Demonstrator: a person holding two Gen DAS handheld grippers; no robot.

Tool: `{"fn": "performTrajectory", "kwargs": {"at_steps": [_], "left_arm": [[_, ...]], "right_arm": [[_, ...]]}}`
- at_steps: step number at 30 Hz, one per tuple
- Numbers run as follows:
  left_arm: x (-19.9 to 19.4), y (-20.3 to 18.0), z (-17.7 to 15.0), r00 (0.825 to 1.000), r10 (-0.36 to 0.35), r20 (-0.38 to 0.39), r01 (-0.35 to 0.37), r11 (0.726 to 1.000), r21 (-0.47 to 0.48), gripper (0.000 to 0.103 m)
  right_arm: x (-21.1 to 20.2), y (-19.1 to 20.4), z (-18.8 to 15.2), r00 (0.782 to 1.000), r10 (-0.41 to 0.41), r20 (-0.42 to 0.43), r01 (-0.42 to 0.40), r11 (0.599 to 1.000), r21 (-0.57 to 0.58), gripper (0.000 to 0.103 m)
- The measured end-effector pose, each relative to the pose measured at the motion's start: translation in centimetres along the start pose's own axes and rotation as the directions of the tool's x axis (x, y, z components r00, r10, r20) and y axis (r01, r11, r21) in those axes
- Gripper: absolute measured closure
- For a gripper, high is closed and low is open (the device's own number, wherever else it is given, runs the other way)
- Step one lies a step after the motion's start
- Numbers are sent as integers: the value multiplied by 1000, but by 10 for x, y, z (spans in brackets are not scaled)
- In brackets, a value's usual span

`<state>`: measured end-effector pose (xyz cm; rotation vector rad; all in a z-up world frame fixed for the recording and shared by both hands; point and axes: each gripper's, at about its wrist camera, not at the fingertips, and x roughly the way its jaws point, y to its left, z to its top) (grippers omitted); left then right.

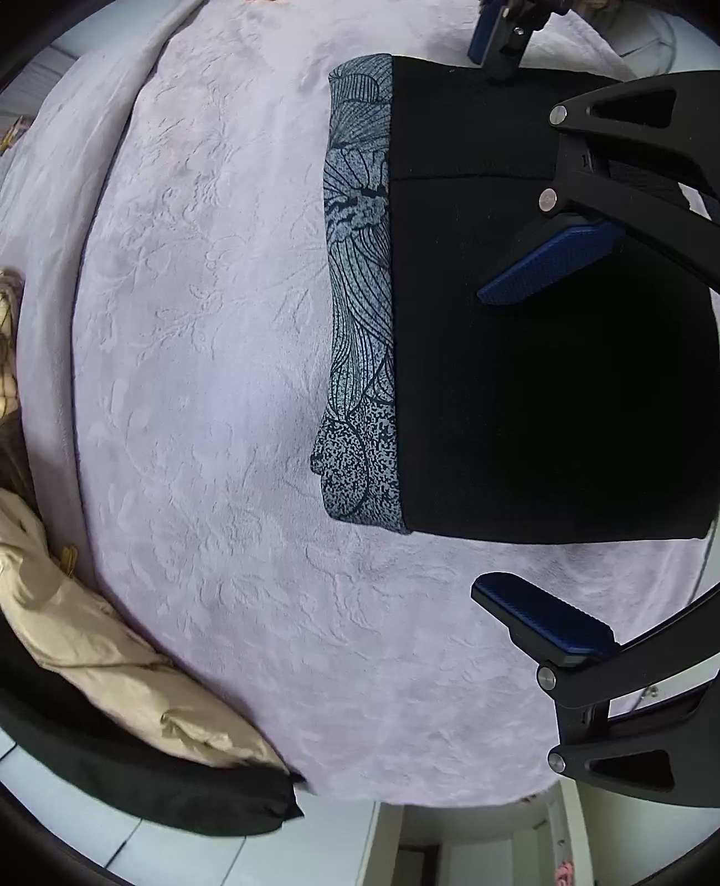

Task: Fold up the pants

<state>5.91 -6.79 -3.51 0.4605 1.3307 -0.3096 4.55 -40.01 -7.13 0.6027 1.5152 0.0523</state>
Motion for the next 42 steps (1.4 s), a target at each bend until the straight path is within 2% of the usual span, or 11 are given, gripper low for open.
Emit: {"fn": "performTrajectory", "kwargs": {"at_steps": [5, 9, 11, 16, 18, 21, 25, 27, 32, 42], "left_arm": [[-26, -9, -12, 1000, 30, 8, -29, 998, -59, 5], [-35, -13, -23, 1000, 8, -2, -8, 995, -95, 4], [-40, -15, -29, 1000, 8, -4, -9, 994, -106, 1], [-44, -15, -40, 1000, -7, 4, 8, 997, -78, 1], [-42, -13, -45, 999, -33, 3, 33, 998, -60, 1], [-39, -8, -55, 999, -44, 3, 44, 999, -29, 1], [-35, 2, -74, 998, -65, 7, 65, 998, -8, 1], [-35, 9, -86, 997, -77, 3, 77, 997, -6, 1], [-40, 18, -108, 998, -55, 10, 55, 998, 32, 1], [-54, 21, -119, 997, -44, 69, 43, 999, 25, 1]], "right_arm": [[-4, -18, -6, 999, 11, -40, -12, 999, -30, 57], [-11, -22, -11, 999, 13, -40, -16, 998, -54, 53], [-16, -23, -15, 1000, 15, -27, -16, 999, -49, 44], [-29, -12, -28, 1000, -1, 26, 2, 999, -53, 22], [-34, -3, -36, 998, -27, 61, 30, 998, -54, 20], [-39, 8, -51, 989, -92, 113, 96, 995, -30, 1], [-37, 18, -77, 982, -141, 122, 137, 990, 38, 0], [-31, 22, -89, 985, -139, 104, 133, 989, 58, 0], [-20, 40, -113, 985, -147, 93, 139, 986, 92, 0], [-39, 86, -116, 960, -224, 169, 221, 975, 36, 0]]}}
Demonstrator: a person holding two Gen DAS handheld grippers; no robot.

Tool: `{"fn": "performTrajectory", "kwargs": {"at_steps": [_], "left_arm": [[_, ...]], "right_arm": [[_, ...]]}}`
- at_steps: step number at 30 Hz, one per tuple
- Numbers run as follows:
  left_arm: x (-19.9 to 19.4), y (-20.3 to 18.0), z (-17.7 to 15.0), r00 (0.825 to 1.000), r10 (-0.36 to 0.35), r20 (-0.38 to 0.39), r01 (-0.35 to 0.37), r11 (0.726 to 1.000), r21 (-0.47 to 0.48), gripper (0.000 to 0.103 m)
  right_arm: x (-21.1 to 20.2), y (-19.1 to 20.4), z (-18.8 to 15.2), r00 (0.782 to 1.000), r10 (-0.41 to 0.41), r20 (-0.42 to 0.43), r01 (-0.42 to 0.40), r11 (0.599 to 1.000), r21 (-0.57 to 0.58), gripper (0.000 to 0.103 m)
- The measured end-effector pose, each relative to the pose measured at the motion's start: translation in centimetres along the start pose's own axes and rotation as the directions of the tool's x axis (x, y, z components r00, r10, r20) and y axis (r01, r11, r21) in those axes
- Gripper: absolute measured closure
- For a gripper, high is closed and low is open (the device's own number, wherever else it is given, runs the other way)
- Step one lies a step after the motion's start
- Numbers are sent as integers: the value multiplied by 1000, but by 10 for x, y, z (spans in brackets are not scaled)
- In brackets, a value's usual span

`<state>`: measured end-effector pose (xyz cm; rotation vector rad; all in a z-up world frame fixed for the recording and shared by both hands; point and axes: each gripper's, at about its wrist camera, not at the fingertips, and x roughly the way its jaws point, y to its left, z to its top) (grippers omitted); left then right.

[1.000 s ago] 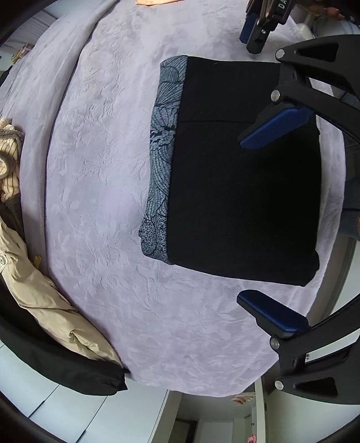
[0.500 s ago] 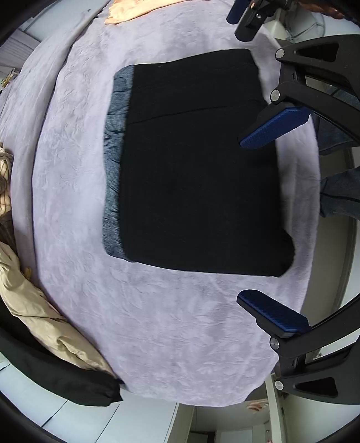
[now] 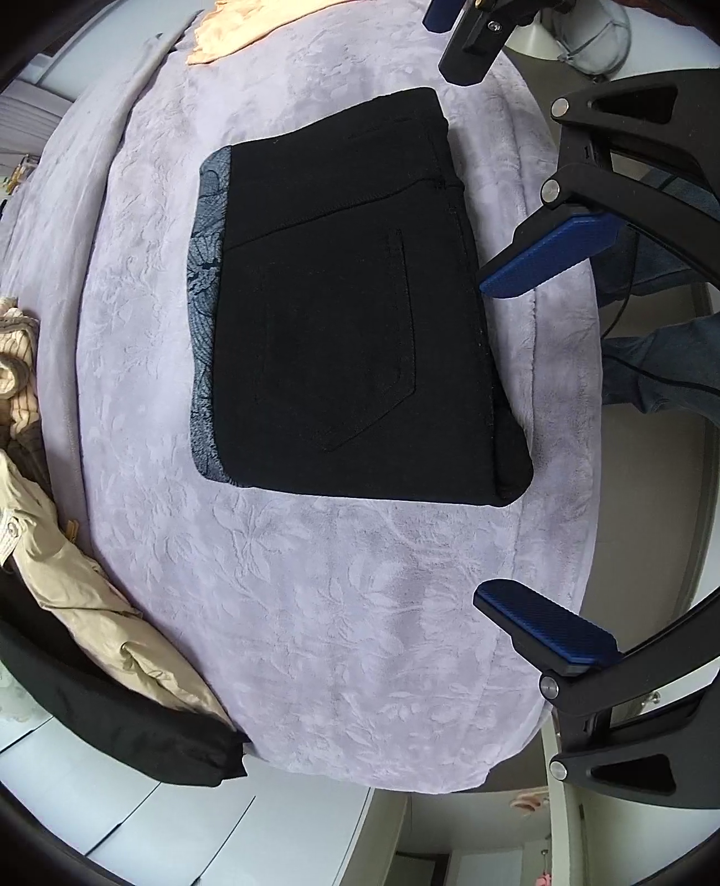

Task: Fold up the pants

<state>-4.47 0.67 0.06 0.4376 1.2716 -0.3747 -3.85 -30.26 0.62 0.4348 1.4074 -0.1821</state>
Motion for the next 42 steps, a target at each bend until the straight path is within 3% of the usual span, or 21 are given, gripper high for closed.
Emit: {"fn": "performTrajectory", "kwargs": {"at_steps": [12, 42], "left_arm": [[-5, 2, -3, 1000, -23, 3, 23, 998, -50, 1], [-9, -2, -2, 1000, -11, 23, 11, 1000, -9, 1]], "right_arm": [[-18, 15, -3, 999, -41, 22, 41, 999, -29, 0], [-19, 23, 1, 995, -89, 39, 91, 994, -56, 0]]}}
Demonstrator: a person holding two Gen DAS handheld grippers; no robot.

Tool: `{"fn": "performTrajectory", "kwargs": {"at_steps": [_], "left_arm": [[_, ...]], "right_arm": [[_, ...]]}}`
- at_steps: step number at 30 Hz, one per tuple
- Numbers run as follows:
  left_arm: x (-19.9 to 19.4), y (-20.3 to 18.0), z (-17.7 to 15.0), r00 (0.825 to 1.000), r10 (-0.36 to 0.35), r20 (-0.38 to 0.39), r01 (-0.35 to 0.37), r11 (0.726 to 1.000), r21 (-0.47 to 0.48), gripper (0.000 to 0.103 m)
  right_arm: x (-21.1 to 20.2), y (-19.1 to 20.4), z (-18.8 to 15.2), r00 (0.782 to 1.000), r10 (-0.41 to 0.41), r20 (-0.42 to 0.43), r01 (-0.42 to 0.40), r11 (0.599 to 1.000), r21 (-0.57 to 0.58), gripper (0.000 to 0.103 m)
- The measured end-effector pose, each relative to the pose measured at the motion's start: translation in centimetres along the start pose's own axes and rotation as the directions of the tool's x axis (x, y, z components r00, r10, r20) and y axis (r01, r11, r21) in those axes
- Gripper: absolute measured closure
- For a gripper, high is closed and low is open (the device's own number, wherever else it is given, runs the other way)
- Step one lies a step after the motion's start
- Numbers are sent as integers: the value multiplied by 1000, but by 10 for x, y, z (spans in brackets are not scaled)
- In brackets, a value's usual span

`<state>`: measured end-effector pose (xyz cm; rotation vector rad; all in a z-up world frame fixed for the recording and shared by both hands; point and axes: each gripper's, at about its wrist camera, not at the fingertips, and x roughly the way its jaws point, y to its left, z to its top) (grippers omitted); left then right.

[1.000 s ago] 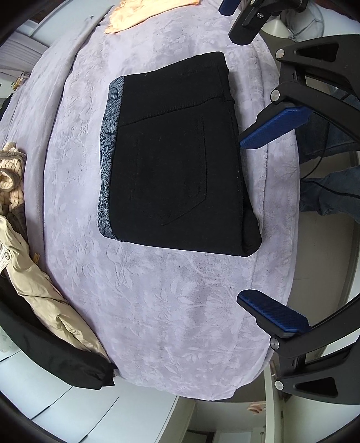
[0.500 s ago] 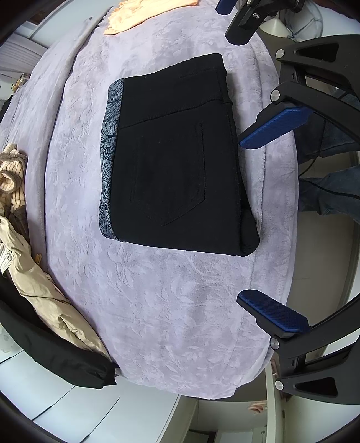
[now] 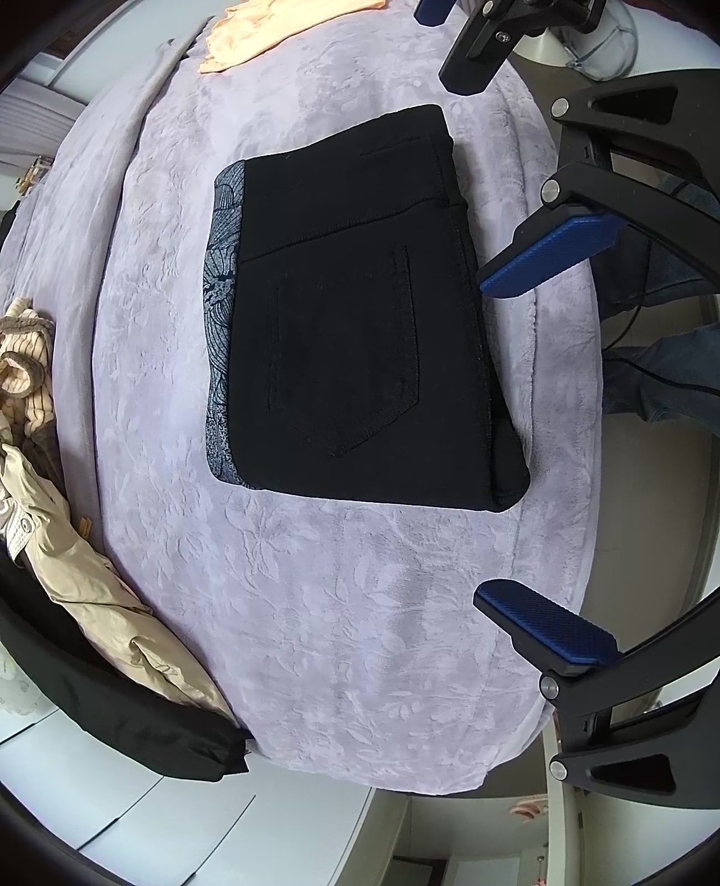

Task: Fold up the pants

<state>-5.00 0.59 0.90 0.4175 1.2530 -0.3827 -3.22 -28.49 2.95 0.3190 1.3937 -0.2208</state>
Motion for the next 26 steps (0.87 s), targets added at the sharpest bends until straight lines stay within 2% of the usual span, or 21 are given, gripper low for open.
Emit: {"fn": "performTrajectory", "kwargs": {"at_steps": [10, 20, 26], "left_arm": [[3, 6, 1, 1000, -2, -5, 2, 1000, -9, 1], [9, 15, 3, 999, -45, -31, 43, 997, -61, 1], [7, 13, 4, 999, -50, -10, 50, 998, -33, 1]], "right_arm": [[8, 7, 1, 1000, -6, -16, 6, 1000, -7, 0], [12, 15, 1, 1000, -21, -21, 20, 999, -26, 0], [12, 16, 1, 1000, -23, -20, 23, 999, -26, 0]]}}
